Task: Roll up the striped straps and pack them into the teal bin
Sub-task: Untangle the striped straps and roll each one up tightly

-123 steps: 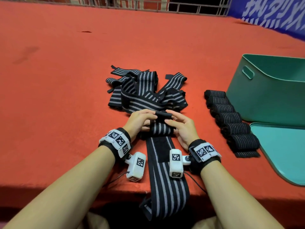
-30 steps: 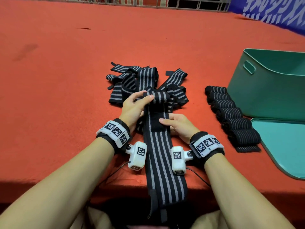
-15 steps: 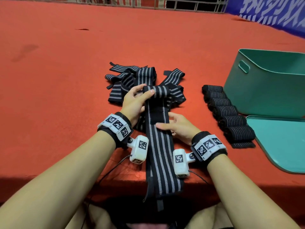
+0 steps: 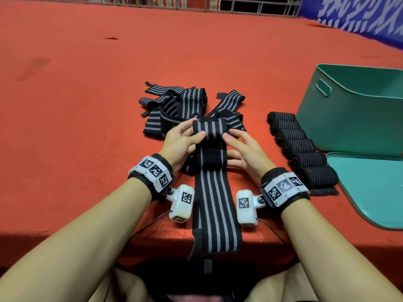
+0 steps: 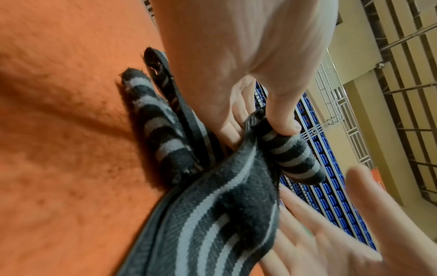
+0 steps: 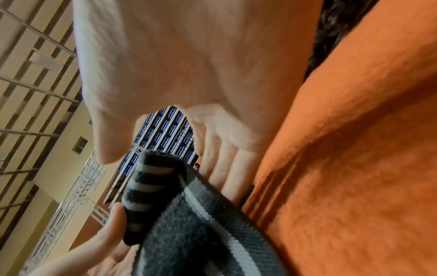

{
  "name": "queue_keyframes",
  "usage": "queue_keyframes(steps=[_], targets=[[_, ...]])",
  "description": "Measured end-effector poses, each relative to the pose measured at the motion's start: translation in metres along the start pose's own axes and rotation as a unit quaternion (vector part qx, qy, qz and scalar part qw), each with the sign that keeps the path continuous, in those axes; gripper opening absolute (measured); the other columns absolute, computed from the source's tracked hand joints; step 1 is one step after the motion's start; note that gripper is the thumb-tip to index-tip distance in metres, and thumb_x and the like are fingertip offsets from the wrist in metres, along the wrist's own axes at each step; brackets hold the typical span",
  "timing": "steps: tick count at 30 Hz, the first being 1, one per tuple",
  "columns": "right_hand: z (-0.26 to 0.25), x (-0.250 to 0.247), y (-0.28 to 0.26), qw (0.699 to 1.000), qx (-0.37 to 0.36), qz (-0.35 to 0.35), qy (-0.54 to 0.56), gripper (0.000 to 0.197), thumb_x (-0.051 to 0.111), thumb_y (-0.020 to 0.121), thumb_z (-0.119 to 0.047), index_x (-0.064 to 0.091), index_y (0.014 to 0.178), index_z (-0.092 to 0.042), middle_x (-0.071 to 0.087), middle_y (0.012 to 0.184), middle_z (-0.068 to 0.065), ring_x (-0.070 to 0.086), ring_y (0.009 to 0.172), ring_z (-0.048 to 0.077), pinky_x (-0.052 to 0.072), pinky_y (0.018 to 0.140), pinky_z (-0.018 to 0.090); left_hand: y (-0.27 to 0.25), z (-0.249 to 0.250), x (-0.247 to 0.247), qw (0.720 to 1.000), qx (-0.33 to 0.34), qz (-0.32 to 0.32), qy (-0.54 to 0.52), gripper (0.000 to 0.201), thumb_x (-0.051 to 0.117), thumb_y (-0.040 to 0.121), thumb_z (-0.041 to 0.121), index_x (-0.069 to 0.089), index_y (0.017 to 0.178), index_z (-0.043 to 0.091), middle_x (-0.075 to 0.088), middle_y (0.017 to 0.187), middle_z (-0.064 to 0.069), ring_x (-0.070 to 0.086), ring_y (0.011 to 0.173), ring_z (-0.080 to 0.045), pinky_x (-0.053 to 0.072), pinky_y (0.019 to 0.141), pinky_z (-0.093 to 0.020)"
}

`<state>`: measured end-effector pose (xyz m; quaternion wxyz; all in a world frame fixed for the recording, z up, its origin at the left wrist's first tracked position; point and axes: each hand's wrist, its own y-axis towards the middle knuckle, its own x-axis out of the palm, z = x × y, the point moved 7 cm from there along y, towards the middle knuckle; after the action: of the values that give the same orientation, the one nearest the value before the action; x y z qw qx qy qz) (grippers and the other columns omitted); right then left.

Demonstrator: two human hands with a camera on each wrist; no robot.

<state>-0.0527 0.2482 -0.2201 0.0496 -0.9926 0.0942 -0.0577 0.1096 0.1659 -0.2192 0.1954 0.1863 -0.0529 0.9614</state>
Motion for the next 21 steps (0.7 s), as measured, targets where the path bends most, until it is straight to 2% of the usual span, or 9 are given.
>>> queue_keyframes(steps=[2, 4, 7, 9, 11, 12, 13, 16, 21], targets=[[0.000, 0.001, 0.008, 1.000, -0.028, 0.012, -0.005, 0.055, 0.070, 0.096, -0.028, 0.047, 0.146, -0.022, 0.073, 0.125, 0.002, 0.073, 0.110, 0.021, 0.061, 0.087, 0.042, -0.002, -0.005, 0.003, 1.000, 0.000, -0.015, 0.016, 0.042, 0.061, 0.094, -0.011, 0.058, 0.134, 0.004, 0.072, 0.121, -0.009, 0.072, 0.107, -0.016, 0.058, 0.082, -0.024], [0.004, 0.003, 0.013, 0.999, -0.046, 0.023, -0.015, 0.051, 0.070, 0.097, -0.023, 0.051, 0.144, -0.022, 0.074, 0.122, 0.000, 0.073, 0.110, 0.017, 0.061, 0.080, 0.036, -0.002, -0.010, 0.003, 0.999, 0.000, -0.018, 0.038, 0.036, 0.061, 0.094, -0.009, 0.062, 0.128, 0.004, 0.073, 0.121, -0.011, 0.071, 0.109, -0.019, 0.058, 0.081, -0.024], [0.015, 0.001, 0.016, 0.999, -0.038, 0.025, 0.008, 0.041, 0.069, 0.097, -0.015, 0.057, 0.135, -0.017, 0.076, 0.117, 0.006, 0.074, 0.097, 0.018, 0.058, 0.070, 0.029, 0.000, -0.020, -0.003, 0.997, -0.016, -0.018, 0.075, 0.036, 0.062, 0.094, -0.009, 0.060, 0.128, 0.002, 0.071, 0.123, -0.018, 0.071, 0.110, -0.025, 0.060, 0.082, -0.028], [0.026, -0.001, 0.015, 0.999, -0.014, 0.007, 0.035, 0.038, 0.067, 0.098, -0.010, 0.055, 0.133, -0.011, 0.077, 0.110, 0.008, 0.074, 0.082, 0.015, 0.059, 0.066, 0.031, 0.001, -0.027, -0.004, 0.993, -0.024, -0.033, 0.109, 0.035, 0.062, 0.095, -0.008, 0.058, 0.128, -0.001, 0.073, 0.115, -0.021, 0.074, 0.093, -0.019, 0.059, 0.067, -0.023], [0.031, -0.004, 0.014, 0.998, 0.004, 0.002, 0.058, 0.037, 0.064, 0.099, -0.009, 0.053, 0.134, -0.006, 0.076, 0.099, 0.007, 0.072, 0.071, 0.011, 0.061, 0.061, 0.032, 0.001, -0.029, -0.001, 0.989, -0.028, -0.047, 0.138, 0.030, 0.062, 0.097, -0.002, 0.056, 0.127, -0.002, 0.074, 0.096, -0.012, 0.071, 0.069, -0.009, 0.053, 0.054, -0.018], [0.033, -0.006, 0.014, 0.998, 0.008, 0.004, 0.067, 0.037, 0.063, 0.099, -0.009, 0.052, 0.134, -0.005, 0.076, 0.098, 0.008, 0.073, 0.070, 0.012, 0.061, 0.058, 0.031, 0.001, -0.030, 0.001, 0.987, -0.031, -0.050, 0.151, 0.029, 0.062, 0.099, 0.002, 0.056, 0.127, 0.001, 0.073, 0.091, -0.007, 0.068, 0.062, -0.006, 0.051, 0.052, -0.018], [0.033, -0.007, 0.015, 0.997, 0.008, 0.007, 0.075, 0.037, 0.063, 0.099, -0.009, 0.051, 0.134, -0.004, 0.076, 0.099, 0.009, 0.074, 0.073, 0.014, 0.061, 0.057, 0.031, 0.003, -0.031, 0.002, 0.985, -0.034, -0.050, 0.164, 0.029, 0.064, 0.099, 0.008, 0.057, 0.127, 0.006, 0.072, 0.094, -0.005, 0.068, 0.061, -0.007, 0.052, 0.054, -0.020], [0.032, -0.007, 0.017, 0.997, 0.001, 0.021, 0.078, 0.036, 0.062, 0.100, -0.008, 0.050, 0.134, -0.004, 0.075, 0.108, 0.013, 0.075, 0.078, 0.017, 0.062, 0.059, 0.033, 0.006, -0.035, 0.003, 0.980, -0.043, -0.048, 0.188, 0.031, 0.069, 0.097, 0.021, 0.059, 0.127, 0.023, 0.075, 0.109, -0.005, 0.073, 0.080, -0.016, 0.056, 0.070, -0.030], [0.032, -0.002, 0.019, 0.999, 0.000, 0.022, 0.049, 0.042, 0.062, 0.098, -0.007, 0.051, 0.137, -0.014, 0.075, 0.119, 0.009, 0.074, 0.079, 0.016, 0.055, 0.057, 0.027, 0.003, -0.035, 0.001, 0.982, -0.049, -0.072, 0.167, 0.038, 0.059, 0.100, 0.006, 0.049, 0.134, 0.020, 0.074, 0.105, -0.012, 0.070, 0.087, -0.021, 0.058, 0.072, -0.031]])
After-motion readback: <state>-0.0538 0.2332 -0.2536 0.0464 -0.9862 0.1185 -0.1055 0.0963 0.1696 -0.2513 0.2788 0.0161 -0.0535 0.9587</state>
